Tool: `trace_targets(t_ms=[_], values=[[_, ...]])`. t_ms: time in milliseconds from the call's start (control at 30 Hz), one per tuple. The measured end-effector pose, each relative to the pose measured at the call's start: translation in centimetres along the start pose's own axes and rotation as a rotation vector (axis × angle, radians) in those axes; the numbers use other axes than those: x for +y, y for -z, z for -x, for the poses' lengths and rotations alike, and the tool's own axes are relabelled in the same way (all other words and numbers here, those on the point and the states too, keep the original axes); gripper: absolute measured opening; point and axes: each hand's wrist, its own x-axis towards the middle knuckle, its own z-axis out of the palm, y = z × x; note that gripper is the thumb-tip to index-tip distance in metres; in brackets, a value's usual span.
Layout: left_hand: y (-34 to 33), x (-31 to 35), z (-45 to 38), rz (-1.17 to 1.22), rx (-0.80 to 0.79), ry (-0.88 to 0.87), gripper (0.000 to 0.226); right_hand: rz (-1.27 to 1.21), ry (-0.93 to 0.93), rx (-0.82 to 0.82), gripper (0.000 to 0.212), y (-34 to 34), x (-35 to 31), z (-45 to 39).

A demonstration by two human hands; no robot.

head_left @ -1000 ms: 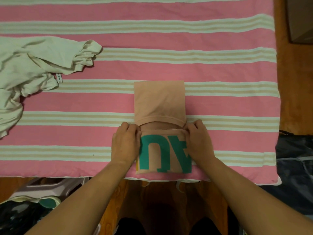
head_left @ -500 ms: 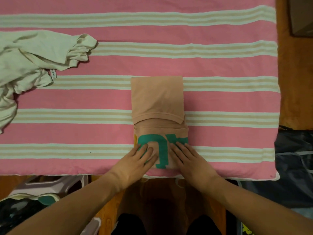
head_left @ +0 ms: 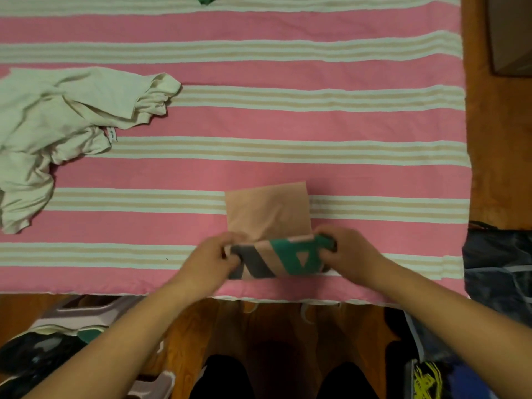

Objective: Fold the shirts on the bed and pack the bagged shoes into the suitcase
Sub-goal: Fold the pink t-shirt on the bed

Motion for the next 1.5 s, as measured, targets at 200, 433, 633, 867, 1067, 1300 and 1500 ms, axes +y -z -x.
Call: trace_targets(t_ms=[200,433,633,867,1067,1300,1500], values=[[0.9,1.9,-6.1,0.41,0.4,0.144,0.026,-0.262,-0.062,0.34,0.007,0.7,-1.8,-7.6],[-1.5,0.6,-8.2,0.014,0.817,-0.065,0.023,-0.032,-0.143,0.548,0.009,-0.9,-0.6,-11.0],[-8.1,-2.6,-7.3,-0.879,0.415,-0.439,0.054,0.386,0.225,0.698,0.04,-4.8,0.3,-6.9],[-7.1,-5.1,-13.5,-0.971,0.351,-0.338,0.062,0.642,0.126,0.369,0.069,-7.7,3.9,-10.6],[-7.3,-3.0,-9.2,-0.53,0.541,0.015,0.067,0.361,0.096,0.316,0.074,-6.4,2.4,-9.2],[-4.5,-3.8,-8.0,0.141,0.301,-0.047,0.07,-0.374,-0.178,0.327,0.079,-6.3,0.1,-7.4],[-0.9,-4.4,-7.2,0.487,0.064,-0.016,0.071,-0.841,-0.176,0.26,0.084,-6.2,-0.2,-4.8]])
